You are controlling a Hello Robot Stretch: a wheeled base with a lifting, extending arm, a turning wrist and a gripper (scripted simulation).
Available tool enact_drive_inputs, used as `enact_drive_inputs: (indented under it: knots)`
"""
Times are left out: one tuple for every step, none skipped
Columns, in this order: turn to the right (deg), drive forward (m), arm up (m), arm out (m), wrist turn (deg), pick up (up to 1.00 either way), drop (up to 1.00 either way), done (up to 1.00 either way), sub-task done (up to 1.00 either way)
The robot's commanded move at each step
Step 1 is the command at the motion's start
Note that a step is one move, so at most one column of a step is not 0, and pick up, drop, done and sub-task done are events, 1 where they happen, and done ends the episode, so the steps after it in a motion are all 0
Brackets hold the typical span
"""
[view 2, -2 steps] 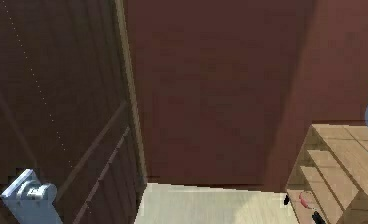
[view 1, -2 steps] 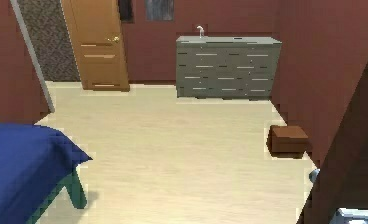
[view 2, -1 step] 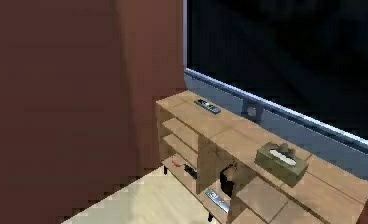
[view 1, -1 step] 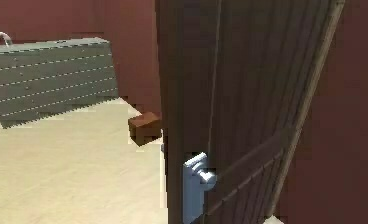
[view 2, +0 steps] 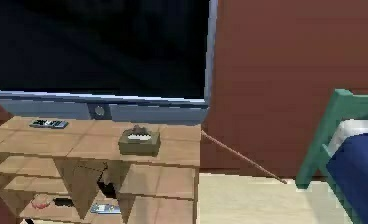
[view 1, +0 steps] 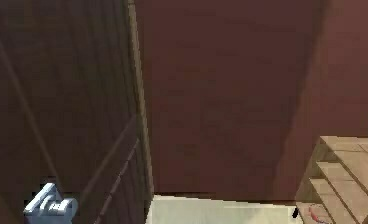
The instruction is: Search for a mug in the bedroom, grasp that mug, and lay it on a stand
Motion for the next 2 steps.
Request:
enact_drive_inputs:
  knots:
    - [30.0,0.00,0.00,0.00,0.0,0.00,0.00,0.00,0.00]
    - [0.0,0.30,0.00,0.00,0.0,0.00,0.00,0.00,0.00]
